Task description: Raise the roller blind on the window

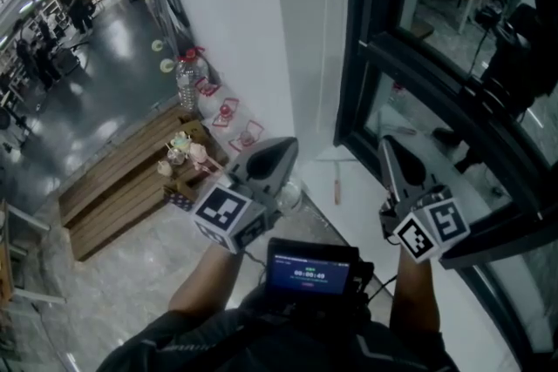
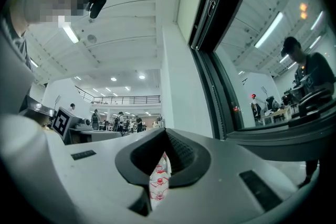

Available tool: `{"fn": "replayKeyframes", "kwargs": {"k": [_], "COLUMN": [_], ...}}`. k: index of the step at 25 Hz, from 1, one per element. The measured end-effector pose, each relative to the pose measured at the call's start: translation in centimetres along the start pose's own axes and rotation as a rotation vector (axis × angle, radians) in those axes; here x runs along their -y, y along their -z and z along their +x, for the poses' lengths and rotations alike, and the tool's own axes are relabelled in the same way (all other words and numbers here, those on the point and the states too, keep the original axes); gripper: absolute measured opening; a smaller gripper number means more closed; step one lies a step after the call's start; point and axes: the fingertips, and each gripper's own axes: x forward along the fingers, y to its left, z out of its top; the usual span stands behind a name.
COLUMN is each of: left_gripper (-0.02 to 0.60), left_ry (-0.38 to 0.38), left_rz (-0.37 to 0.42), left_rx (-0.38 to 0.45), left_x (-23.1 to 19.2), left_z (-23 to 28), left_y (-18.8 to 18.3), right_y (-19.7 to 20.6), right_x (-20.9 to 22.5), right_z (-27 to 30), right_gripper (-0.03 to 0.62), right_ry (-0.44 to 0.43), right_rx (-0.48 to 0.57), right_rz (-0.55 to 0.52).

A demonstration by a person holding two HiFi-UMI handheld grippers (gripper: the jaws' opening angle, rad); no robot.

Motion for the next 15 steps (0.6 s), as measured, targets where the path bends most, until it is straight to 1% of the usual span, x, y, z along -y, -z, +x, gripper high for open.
{"fn": "replayKeyframes", "kwargs": {"k": [8, 12, 15], "left_gripper": [-0.005, -0.005, -0.005], "left_ry": [0.002, -0.003, 0.005], "left_rz": [0.005, -0.014, -0.007], "left_rx": [0.004, -0.010, 0.001], "left_x": [-0.4, -0.6, -0.6], "left_z": [-1.2, -1.8, -2.0], "left_y": [-0.1, 0.0, -0.2], "right_y": [0.0, 0.0, 0.0], "right_x": [-1.3, -1.7, -1.9], "right_z": [0.4, 0.4, 0.3], "right_gripper": [0.009, 0.009, 0.009], "right_ry": [-0.008, -0.001, 0.006], "right_rx": [-0.008, -0.012, -0.017], "right_rz": [-0.017, -0.026, -0.033]}}
